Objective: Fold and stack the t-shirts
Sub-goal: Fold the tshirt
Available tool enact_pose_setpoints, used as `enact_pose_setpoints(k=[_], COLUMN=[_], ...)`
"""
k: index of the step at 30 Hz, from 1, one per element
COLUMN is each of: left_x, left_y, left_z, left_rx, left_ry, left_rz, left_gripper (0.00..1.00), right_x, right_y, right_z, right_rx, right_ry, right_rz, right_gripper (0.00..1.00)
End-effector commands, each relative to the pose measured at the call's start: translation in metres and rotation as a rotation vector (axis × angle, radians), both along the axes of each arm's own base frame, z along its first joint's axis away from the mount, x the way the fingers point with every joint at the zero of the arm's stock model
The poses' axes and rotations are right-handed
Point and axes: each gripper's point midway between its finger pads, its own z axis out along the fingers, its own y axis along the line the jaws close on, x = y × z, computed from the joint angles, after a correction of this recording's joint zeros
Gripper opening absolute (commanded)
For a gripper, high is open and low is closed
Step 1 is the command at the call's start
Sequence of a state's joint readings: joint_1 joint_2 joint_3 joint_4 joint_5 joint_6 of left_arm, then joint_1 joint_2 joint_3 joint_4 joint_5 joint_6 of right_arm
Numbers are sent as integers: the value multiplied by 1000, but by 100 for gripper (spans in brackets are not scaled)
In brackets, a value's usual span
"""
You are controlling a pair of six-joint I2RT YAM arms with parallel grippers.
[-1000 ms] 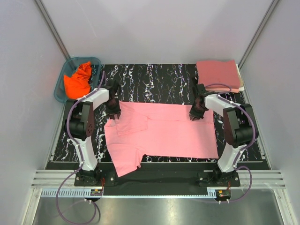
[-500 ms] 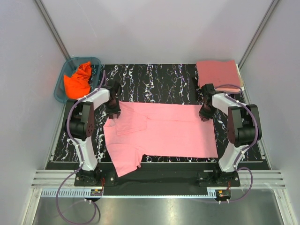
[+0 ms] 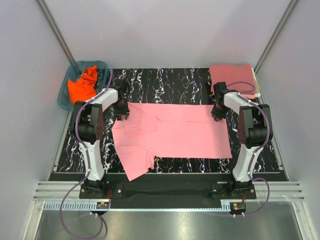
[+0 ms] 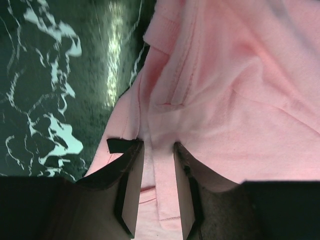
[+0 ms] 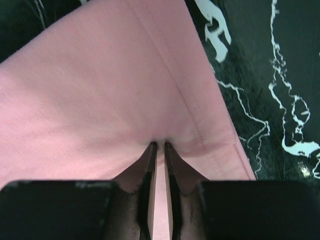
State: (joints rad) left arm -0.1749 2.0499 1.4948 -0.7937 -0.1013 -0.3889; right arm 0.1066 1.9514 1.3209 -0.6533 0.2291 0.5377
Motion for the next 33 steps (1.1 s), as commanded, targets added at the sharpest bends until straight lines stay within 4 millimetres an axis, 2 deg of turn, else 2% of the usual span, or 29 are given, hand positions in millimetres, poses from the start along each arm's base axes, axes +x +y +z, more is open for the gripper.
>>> enact_pose_setpoints(k=[1,2,4,5,6,7,8,9,10,11,12,13,15,16,17,18,19,20,24,26,31,33], left_x=[18,17,16,6,1,-17,-28,-39,-50,-73,-85,-96,-140,-139,-161,-171,-187,-197,-219,-229,-250,-256], left_y=[12,12,8,13,8,8,7,-3,-9,-10,-14,-14,-10,-11,-16,-27,-25,-25,-39,-42,-29,-32], left_z=[1,10,40,46,71,68,73,76,93,79,94,93,73,81,63,64,51,46,46,38,11,6], left_rx=[24,22,25,58,54,57,47,-22,-73,-99,-140,-145,-158,-178,-212,-270,-257,-253,-276,-289,-192,-193], left_ry=[-26,-28,-83,-84,-145,-126,-134,-136,-184,-146,-188,-185,-132,-162,-105,-104,-70,-56,-66,-45,-32,-25], left_rz=[-1,-6,-39,-38,-45,-45,-36,-20,-24,-26,-19,-12,43,76,104,137,155,166,259,299,410,432], left_gripper=[36,37,38,39,40,41,43,48,49,51,52,52,49,48,48,49,50,50,50,50,48,48], right_x=[2,4,1,1,-1,-2,-2,-6,-8,-10,-16,-18,-26,-28,-30,-32,-33,-35,-41,-43,-45,-46], right_y=[-14,-13,-8,-6,-3,4,8,10,16,18,19,22,26,27,29,31,35,40,43,44,45,45], right_z=[-19,-9,2,17,25,32,49,53,60,74,75,80,86,88,92,92,94,98,106,108,109,110], right_rx=[-65,-59,-28,-10,6,44,69,85,119,135,144,159,187,197,211,224,243,271,289,296,304,299], right_ry=[50,30,14,-23,-32,-46,-89,-94,-108,-143,-141,-153,-168,-173,-183,-185,-192,-201,-228,-233,-243,-244], right_rz=[1,2,6,4,9,19,17,19,26,27,30,33,38,43,41,43,47,58,80,96,110,126], right_gripper=[18,18,20,22,23,25,25,26,27,27,27,28,28,28,28,28,28,28,28,28,29,29])
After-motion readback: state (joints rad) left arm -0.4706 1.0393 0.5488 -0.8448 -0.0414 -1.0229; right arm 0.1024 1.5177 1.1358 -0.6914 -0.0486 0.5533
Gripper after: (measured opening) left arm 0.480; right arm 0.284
